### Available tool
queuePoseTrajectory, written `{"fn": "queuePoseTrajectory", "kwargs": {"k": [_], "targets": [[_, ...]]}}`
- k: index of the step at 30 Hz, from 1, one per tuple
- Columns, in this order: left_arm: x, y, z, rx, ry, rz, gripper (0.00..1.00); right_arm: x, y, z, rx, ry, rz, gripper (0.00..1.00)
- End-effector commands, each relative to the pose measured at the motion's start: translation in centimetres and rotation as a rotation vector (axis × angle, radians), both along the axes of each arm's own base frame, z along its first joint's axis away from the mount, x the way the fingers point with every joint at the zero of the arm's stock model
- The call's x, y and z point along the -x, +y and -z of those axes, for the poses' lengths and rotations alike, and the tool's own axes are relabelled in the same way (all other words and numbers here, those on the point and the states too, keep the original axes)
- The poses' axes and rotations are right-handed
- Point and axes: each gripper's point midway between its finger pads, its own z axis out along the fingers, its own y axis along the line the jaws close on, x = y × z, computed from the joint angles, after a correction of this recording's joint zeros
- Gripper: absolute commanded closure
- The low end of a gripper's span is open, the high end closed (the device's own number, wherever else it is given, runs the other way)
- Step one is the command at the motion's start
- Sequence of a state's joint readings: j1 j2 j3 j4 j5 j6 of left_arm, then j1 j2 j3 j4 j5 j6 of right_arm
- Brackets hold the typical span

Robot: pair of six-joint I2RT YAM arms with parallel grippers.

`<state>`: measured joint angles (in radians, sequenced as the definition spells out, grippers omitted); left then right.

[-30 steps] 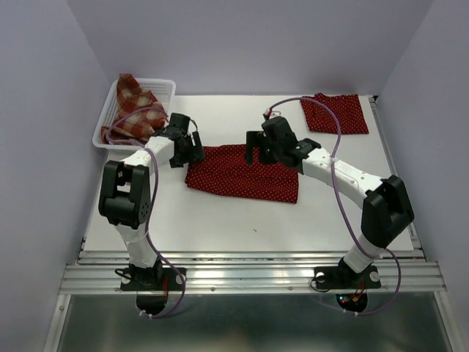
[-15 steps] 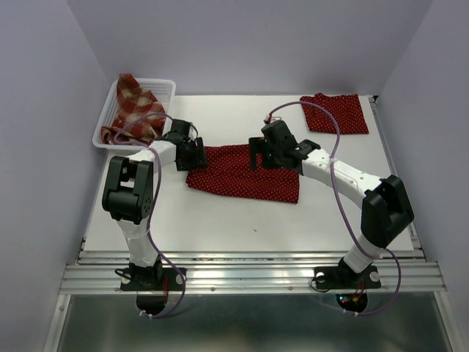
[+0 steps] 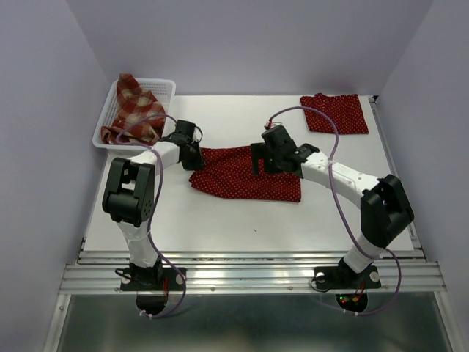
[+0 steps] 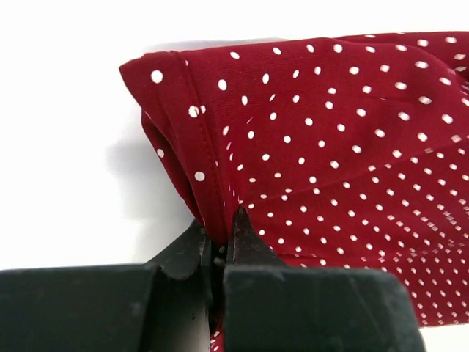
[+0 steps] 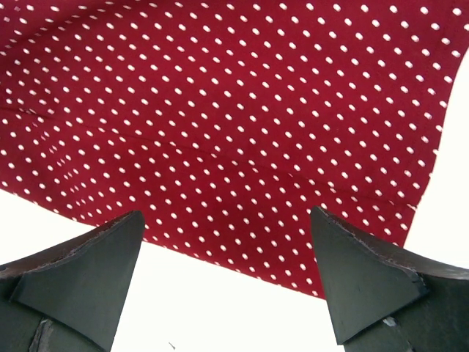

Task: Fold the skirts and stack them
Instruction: Fold the skirt

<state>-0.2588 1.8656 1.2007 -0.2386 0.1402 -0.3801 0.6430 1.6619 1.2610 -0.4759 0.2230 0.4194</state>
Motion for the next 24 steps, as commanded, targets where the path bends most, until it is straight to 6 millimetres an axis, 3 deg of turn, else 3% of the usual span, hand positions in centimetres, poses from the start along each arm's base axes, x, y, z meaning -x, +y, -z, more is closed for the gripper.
{"fn": "queuePoseTrajectory", "kwargs": {"k": [1, 3, 5, 6, 7, 9, 10, 12, 17, 24], "targets": [[-0.4, 0.1, -5.6, -0.015, -0.091, -0.068, 1.00, -1.1, 1.7, -2.4, -0.076, -0.105, -0.067, 0.00], [-0.6, 0.2, -7.6, -0.027, -0.126, -0.090, 1.00, -1.3, 3.5, -3.1, -0.159, -0.134, -0.116, 0.02], [-0.2, -0.2, -8.8, -0.022, -0.133, -0.095, 1.00, -2.0, 4.8, -3.9, -0.229, -0.171, -0.123, 0.14], [-0.6, 0.1, -9.5, -0.041, -0.152, -0.113, 1.00, -2.1, 5.1, -3.7, -0.246, -0.172, -0.128, 0.40], [-0.4, 0.1, -9.9, -0.043, -0.147, -0.117, 1.00, -2.5, 5.6, -3.4, -0.257, -0.176, -0.129, 0.54], [-0.4, -0.3, -10.6, -0.039, -0.157, -0.117, 1.00, -2.8, 6.2, -2.8, -0.269, -0.165, -0.133, 0.78], [-0.2, -0.4, -10.9, -0.037, -0.155, -0.120, 1.00, -3.0, 6.8, -1.9, -0.272, -0.141, -0.146, 0.83], [-0.2, -1.1, -11.6, -0.028, -0.166, -0.108, 1.00, -3.2, 7.5, -1.2, -0.285, -0.120, -0.152, 0.89], [-0.1, -2.3, -13.1, -0.028, -0.167, -0.098, 1.00, -3.9, 9.6, 0.9, -0.347, -0.090, -0.185, 0.91], [0.2, -3.4, -14.2, -0.004, -0.135, -0.137, 1.00, -5.6, 12.3, 1.3, -0.444, -0.118, -0.212, 0.91]]}}
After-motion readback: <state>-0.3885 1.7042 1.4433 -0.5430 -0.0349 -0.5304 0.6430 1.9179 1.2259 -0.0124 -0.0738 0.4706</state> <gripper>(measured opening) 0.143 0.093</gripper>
